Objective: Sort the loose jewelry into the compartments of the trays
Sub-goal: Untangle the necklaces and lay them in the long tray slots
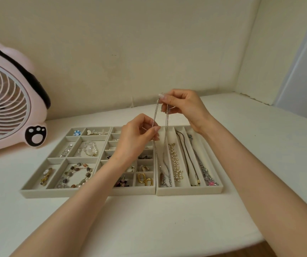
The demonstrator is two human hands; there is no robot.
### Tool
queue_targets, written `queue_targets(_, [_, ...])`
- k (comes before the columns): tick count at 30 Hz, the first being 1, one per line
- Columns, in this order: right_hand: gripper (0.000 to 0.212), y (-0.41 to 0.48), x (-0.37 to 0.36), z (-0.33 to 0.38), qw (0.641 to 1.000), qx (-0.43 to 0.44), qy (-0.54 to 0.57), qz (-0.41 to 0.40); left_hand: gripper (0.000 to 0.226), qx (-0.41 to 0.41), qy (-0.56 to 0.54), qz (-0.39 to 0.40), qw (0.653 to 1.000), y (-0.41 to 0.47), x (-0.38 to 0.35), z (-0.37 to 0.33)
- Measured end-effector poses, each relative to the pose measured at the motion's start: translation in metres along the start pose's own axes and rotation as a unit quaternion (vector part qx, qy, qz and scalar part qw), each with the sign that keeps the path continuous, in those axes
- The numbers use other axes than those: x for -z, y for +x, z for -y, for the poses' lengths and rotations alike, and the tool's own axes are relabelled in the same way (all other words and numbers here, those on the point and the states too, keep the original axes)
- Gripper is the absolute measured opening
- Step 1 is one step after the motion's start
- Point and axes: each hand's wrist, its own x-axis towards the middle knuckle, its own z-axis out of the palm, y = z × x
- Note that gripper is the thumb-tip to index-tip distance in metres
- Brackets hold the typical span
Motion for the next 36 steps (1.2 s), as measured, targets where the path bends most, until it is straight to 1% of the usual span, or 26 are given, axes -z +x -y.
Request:
queue_targets(8, [0.019, 0.009, -0.003, 0.029, 0.999, 0.033, -0.026, -0.011, 0.009, -0.001, 0.053, 0.051, 0.997, -0.002, -0.002, 0.004])
queue_targets(10, [0.021, 0.013, -0.002, 0.035, 0.999, 0.035, -0.032, -0.022, 0.014, -0.003, 0.056, 0.049, 0.997, -0.003, -0.003, 0.005])
queue_targets(13, [0.021, 0.018, -0.001, 0.042, 0.997, 0.043, -0.054, -0.032, 0.023, -0.003, 0.056, 0.023, 0.998, -0.004, -0.004, 0.006])
queue_targets(17, [0.016, 0.025, 0.001, 0.051, 0.996, 0.054, -0.066, -0.038, 0.018, -0.018, 0.062, 0.023, 0.998, -0.004, -0.002, 0.009])
queue_targets(19, [0.016, 0.027, 0.002, 0.056, 0.995, 0.062, -0.072, -0.042, 0.013, -0.039, 0.089, 0.034, 0.995, -0.004, -0.001, 0.010])
queue_targets(24, [0.014, 0.029, 0.003, 0.070, 0.992, 0.081, -0.079, -0.051, 0.011, -0.089, 0.176, 0.050, 0.979, -0.002, -0.003, 0.015])
queue_targets(27, [0.017, 0.030, 0.004, 0.077, 0.991, 0.091, -0.079, -0.055, 0.010, -0.092, 0.231, 0.065, 0.966, 0.002, -0.004, 0.019])
queue_targets(31, [0.022, 0.030, 0.004, 0.089, 0.990, 0.102, -0.075, -0.055, 0.011, -0.099, 0.274, 0.076, 0.954, 0.006, -0.006, 0.018])
queue_targets(36, [0.017, 0.029, 0.002, 0.102, 0.990, 0.108, -0.073, -0.050, 0.014, -0.095, 0.332, 0.084, 0.935, 0.005, -0.006, 0.011])
